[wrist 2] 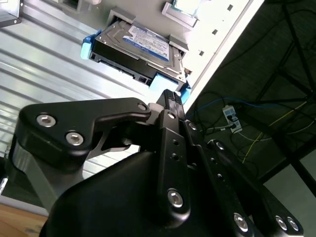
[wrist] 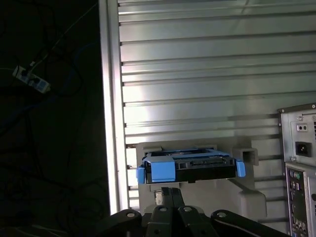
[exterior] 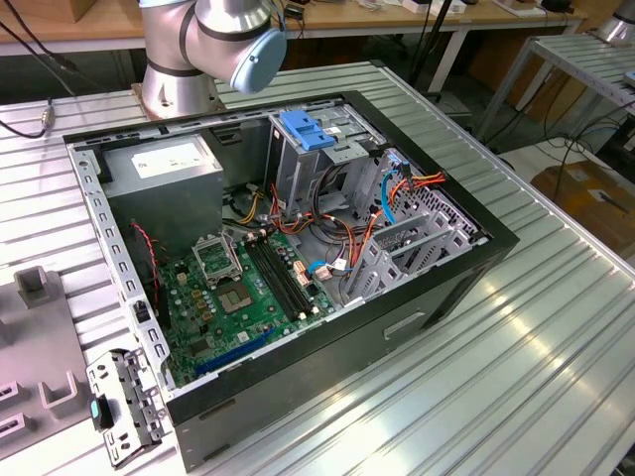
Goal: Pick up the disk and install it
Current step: 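Pick up the disk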
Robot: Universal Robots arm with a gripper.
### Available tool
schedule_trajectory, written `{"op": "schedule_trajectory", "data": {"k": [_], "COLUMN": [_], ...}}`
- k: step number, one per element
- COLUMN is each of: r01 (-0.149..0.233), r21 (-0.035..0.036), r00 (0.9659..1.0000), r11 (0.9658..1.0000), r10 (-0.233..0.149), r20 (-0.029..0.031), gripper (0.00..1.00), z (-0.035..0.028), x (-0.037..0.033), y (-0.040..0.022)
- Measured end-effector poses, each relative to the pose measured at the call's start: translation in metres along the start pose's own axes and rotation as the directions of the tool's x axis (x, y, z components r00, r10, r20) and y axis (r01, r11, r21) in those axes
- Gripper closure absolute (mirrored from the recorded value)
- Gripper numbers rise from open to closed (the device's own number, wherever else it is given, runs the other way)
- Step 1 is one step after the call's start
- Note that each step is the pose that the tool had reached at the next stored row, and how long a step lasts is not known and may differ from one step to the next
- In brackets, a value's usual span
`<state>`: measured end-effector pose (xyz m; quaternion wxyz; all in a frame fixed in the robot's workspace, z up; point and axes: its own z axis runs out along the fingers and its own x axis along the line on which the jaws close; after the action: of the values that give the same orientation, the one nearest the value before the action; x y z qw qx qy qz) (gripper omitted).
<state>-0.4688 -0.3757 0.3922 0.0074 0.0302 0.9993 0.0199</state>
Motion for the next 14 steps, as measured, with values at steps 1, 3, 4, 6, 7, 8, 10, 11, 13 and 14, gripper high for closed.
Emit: {"op": "schedule_trajectory", "data": {"k": [1, 3, 4, 6, 7, 8, 10, 11, 13, 14], "r01": [0.01, 0.028, 0.038, 0.047, 0.048, 0.049, 0.049, 0.049, 0.049, 0.049], "r21": [-0.0001, -0.0005, -0.0006, -0.0007, -0.0007, -0.0007, -0.0008, -0.0007, -0.0007, -0.0007], "r00": [1.0, 0.9996, 0.9993, 0.9989, 0.9988, 0.9988, 0.9988, 0.9988, 0.9988, 0.9988], "r11": [1.0, 0.9996, 0.9993, 0.9989, 0.9988, 0.9988, 0.9988, 0.9988, 0.9988, 0.9988], "r10": [-0.01, -0.028, -0.038, -0.047, -0.048, -0.049, -0.049, -0.049, -0.049, -0.049], "r20": [-0.0003, -0.001, -0.0014, -0.0018, -0.0018, -0.0019, -0.0018, -0.0019, -0.0018, -0.0019], "gripper": [0.89, 0.89, 0.89, 0.89, 0.89, 0.89, 0.89, 0.89, 0.89, 0.89], "z": [0.0, 0.0001, 0.0, 0.0, 0.0, 0.0, 0.0001, 0.0, 0.0001, 0.0], "x": [0.0, 0.0, 0.0, -0.0001, -0.0001, 0.0, -0.0001, -0.0001, -0.0001, -0.0001], "y": [0.0, 0.0, 0.0, 0.0, 0.0, 0.0, 0.0, 0.0, 0.0, 0.0]}}
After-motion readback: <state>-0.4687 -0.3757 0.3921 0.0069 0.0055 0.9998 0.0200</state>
